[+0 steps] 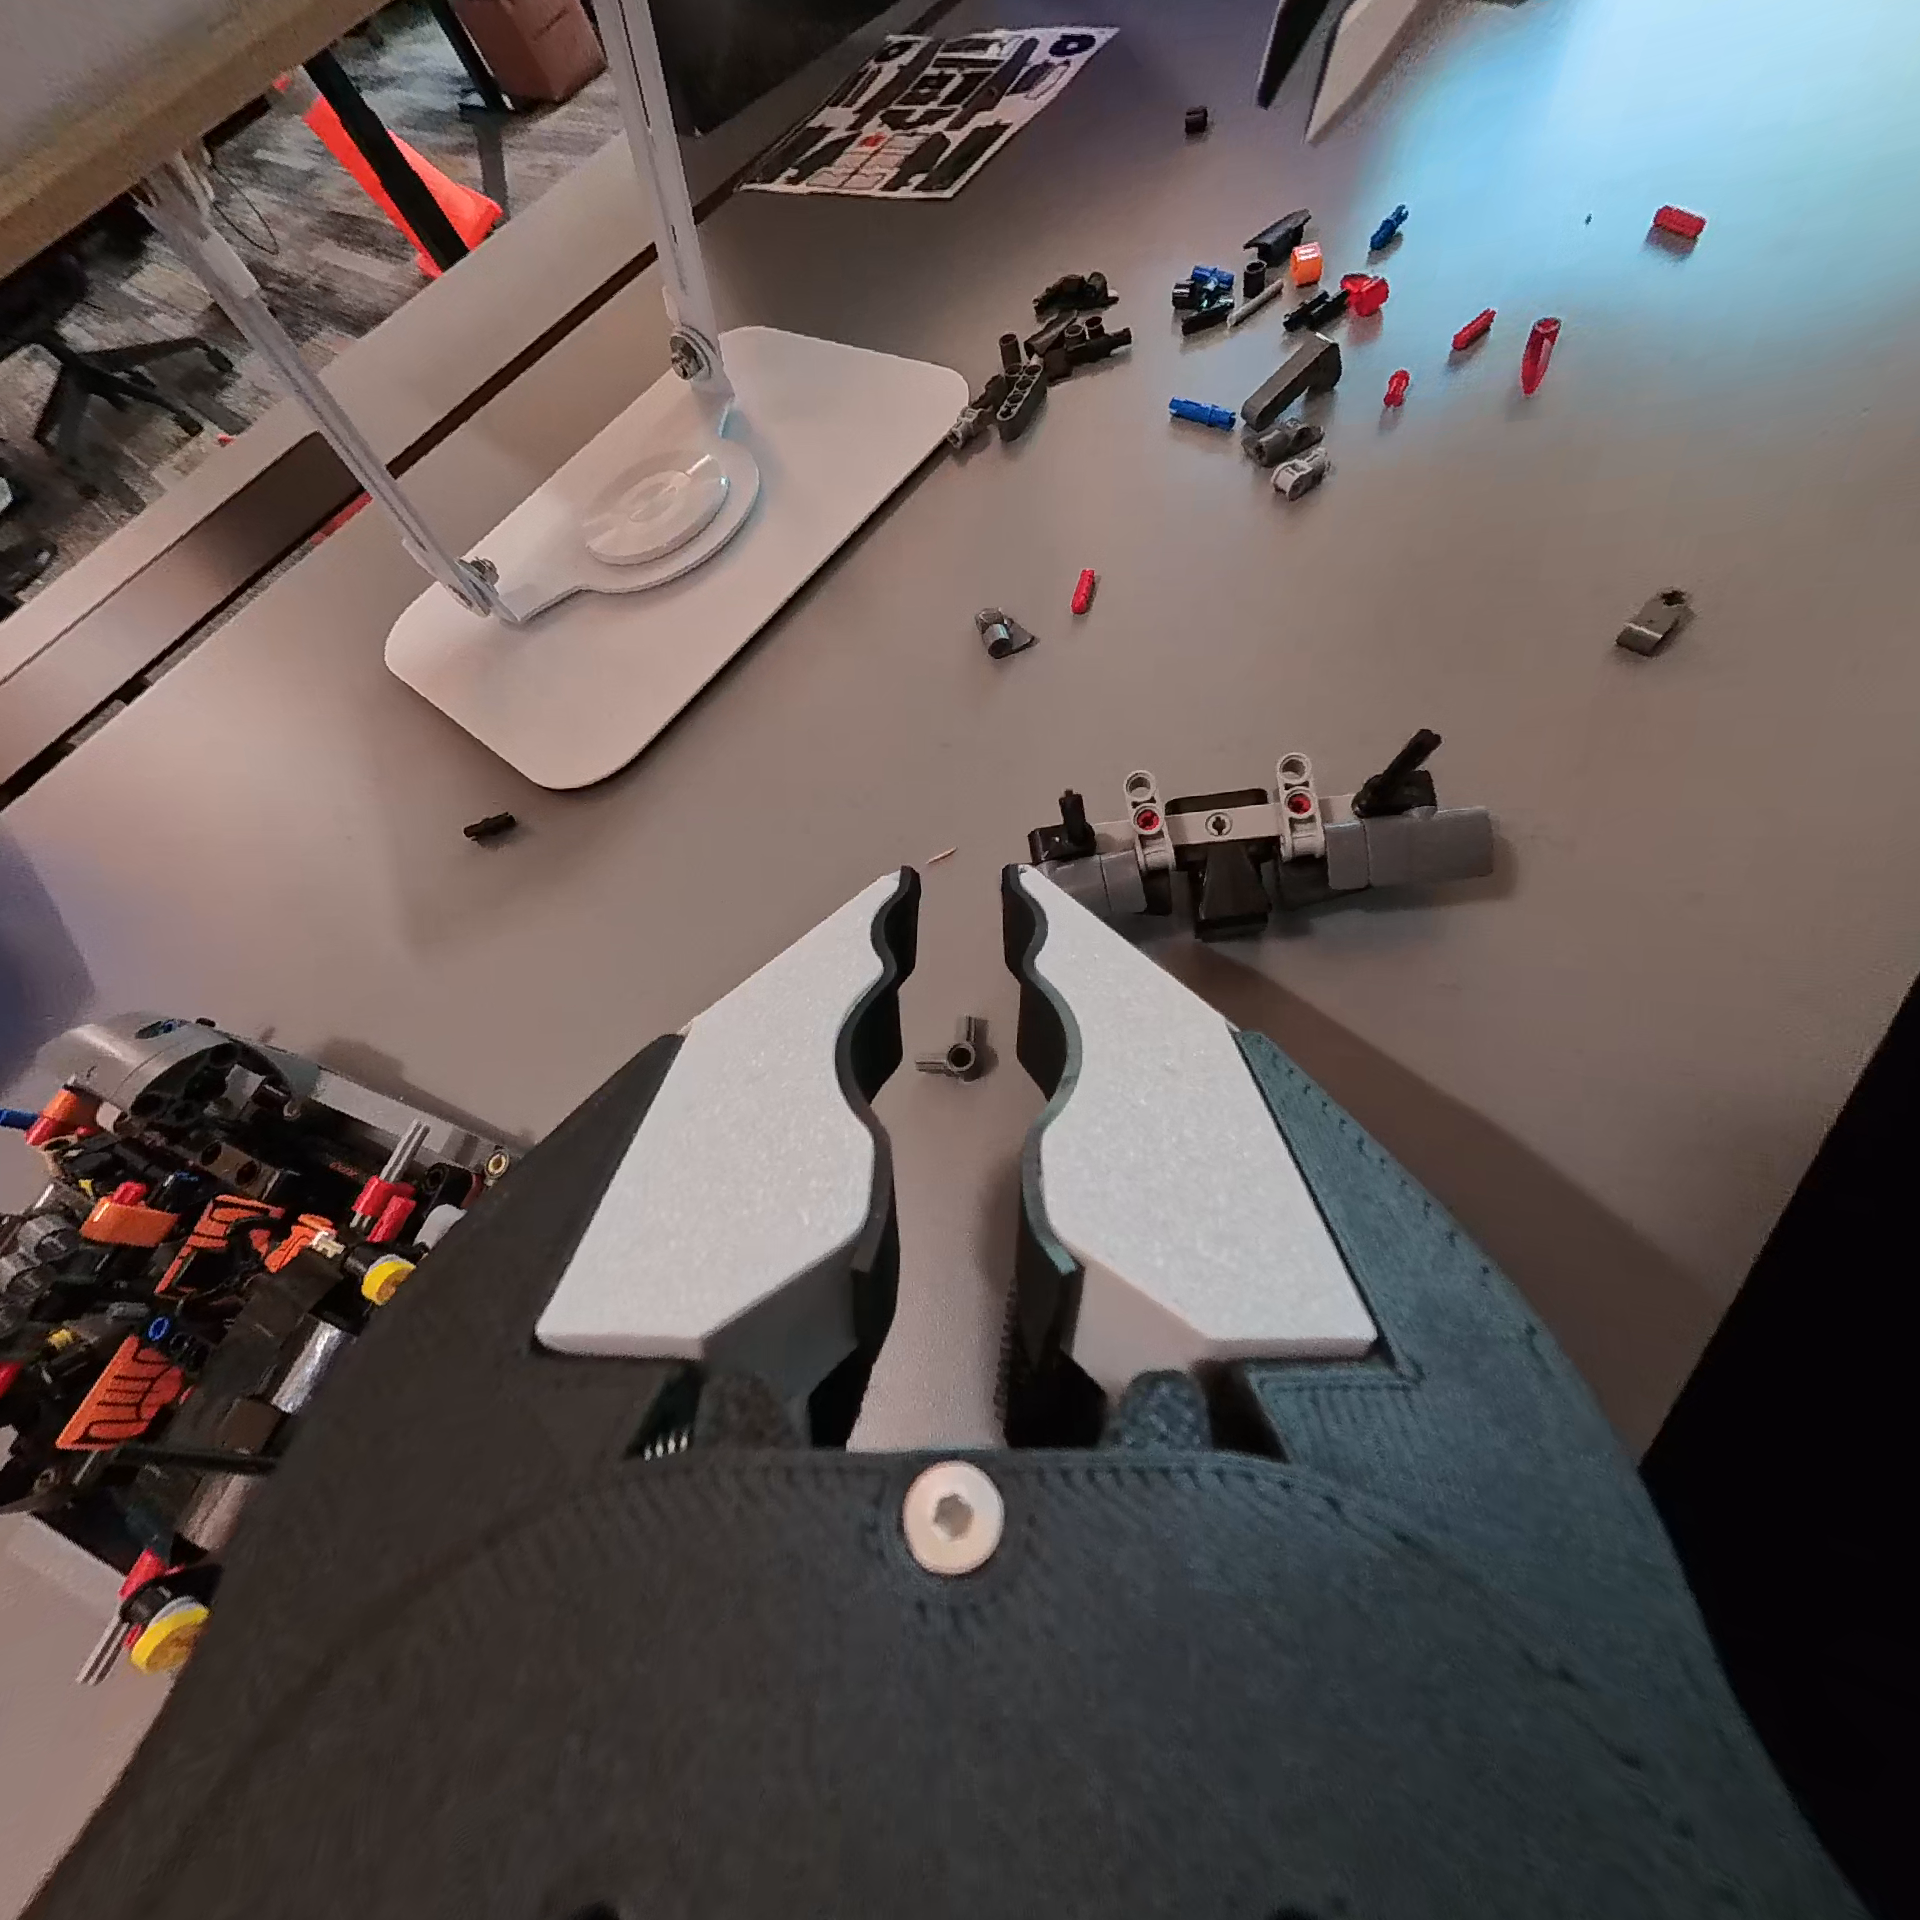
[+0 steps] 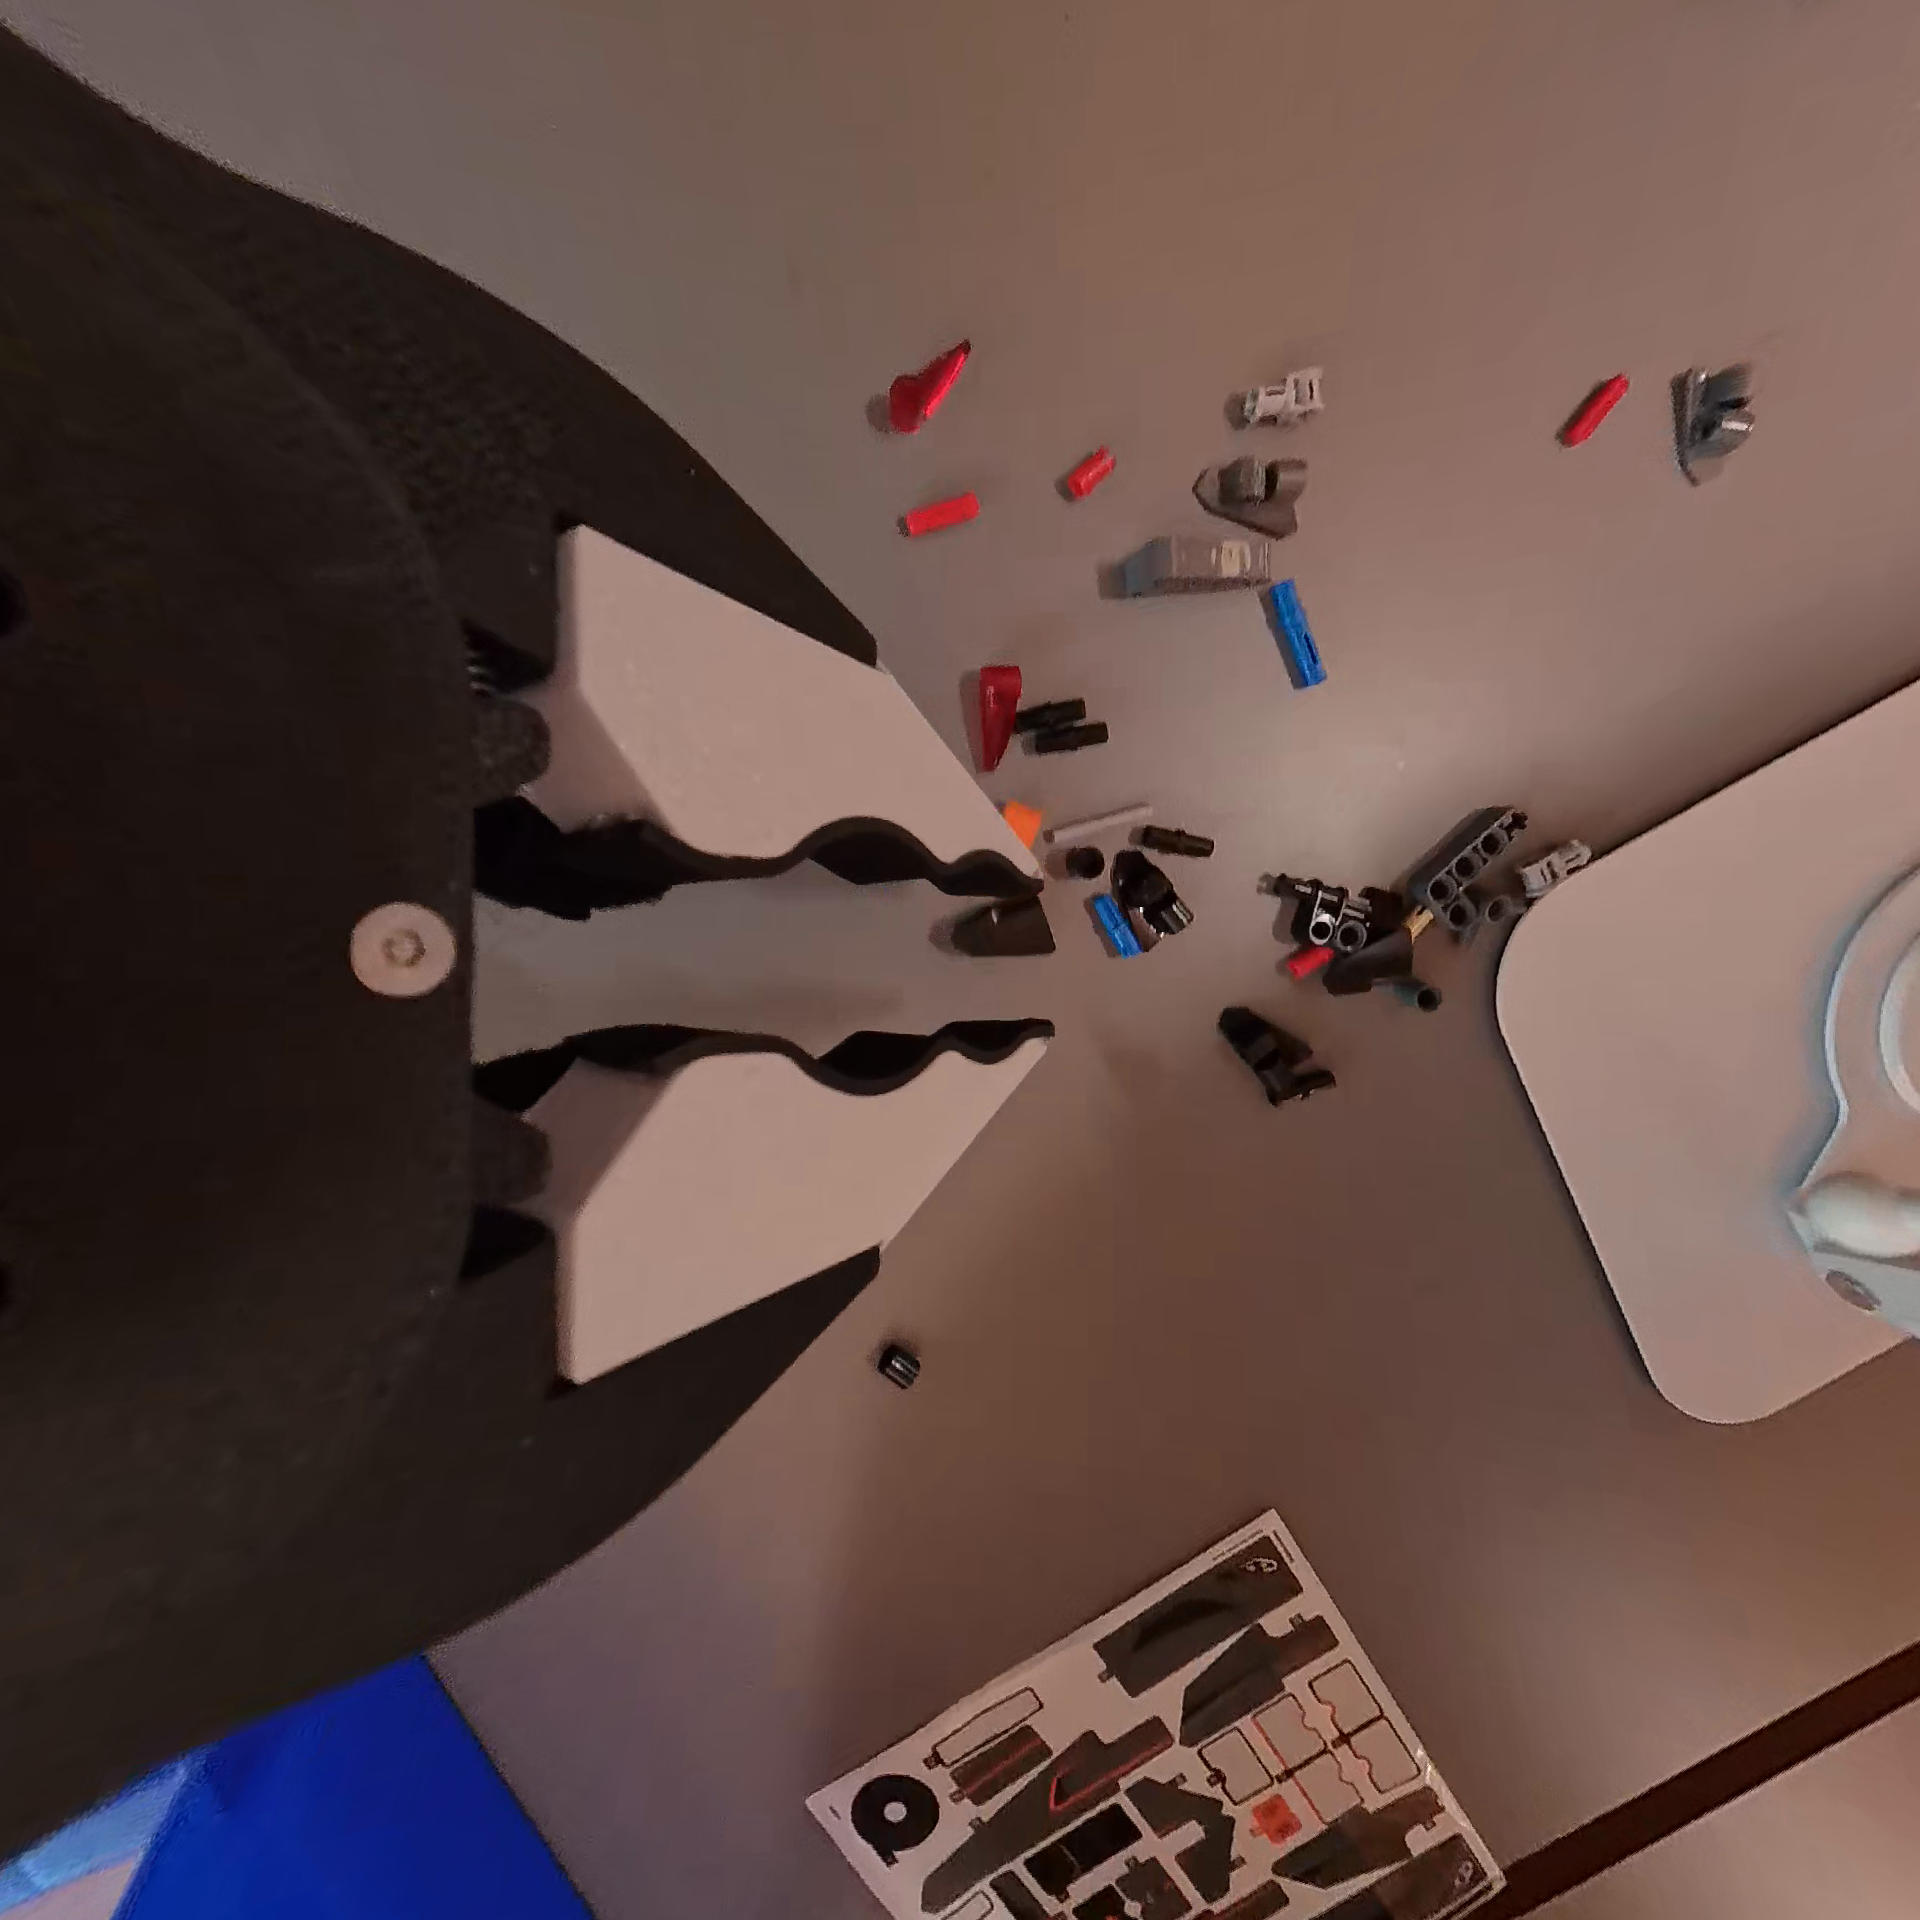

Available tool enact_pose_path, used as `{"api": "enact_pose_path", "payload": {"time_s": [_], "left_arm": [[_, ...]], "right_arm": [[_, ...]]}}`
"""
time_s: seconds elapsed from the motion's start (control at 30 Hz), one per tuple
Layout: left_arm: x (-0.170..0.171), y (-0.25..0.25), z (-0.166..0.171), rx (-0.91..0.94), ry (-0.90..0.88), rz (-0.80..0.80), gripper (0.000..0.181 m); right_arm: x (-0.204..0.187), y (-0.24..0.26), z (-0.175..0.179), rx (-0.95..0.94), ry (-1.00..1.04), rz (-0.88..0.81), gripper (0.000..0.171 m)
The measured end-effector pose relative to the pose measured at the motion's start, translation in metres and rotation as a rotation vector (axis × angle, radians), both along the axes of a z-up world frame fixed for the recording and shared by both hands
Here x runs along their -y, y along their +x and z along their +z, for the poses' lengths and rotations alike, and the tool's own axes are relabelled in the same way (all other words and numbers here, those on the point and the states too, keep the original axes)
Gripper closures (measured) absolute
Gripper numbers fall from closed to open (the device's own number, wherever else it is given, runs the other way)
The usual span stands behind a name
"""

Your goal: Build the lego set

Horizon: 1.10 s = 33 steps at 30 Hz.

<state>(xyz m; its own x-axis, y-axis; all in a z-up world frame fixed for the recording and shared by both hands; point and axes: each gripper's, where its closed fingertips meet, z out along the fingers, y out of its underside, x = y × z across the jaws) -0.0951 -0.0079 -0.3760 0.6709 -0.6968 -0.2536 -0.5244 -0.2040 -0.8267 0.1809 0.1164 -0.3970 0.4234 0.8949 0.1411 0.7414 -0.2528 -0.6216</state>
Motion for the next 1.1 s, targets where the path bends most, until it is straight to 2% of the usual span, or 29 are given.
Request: {"api": "enact_pose_path", "payload": {"time_s": [0.13, 0.33, 0.83, 1.1], "left_arm": [[-0.001, -0.001, 0.000, -0.009, -0.002, 0.004, 0.167], [-0.003, 0.001, 0.000, -0.002, -0.004, 0.001, 0.167], [-0.001, 0.008, 0.003, -0.002, 0.005, -0.030, 0.168], [0.004, 0.015, 0.009, -0.016, 0.021, -0.049, 0.168]], "right_arm": [[0.000, 0.007, -0.006, 0.028, -0.062, 0.044, 0.153], [0.039, -0.003, -0.016, 0.042, -0.131, 0.171, 0.153], [0.114, 0.039, -0.029, 0.135, -0.183, 0.176, 0.153], [0.120, 0.042, -0.033, 0.231, -0.166, 0.381, 0.154]]}}
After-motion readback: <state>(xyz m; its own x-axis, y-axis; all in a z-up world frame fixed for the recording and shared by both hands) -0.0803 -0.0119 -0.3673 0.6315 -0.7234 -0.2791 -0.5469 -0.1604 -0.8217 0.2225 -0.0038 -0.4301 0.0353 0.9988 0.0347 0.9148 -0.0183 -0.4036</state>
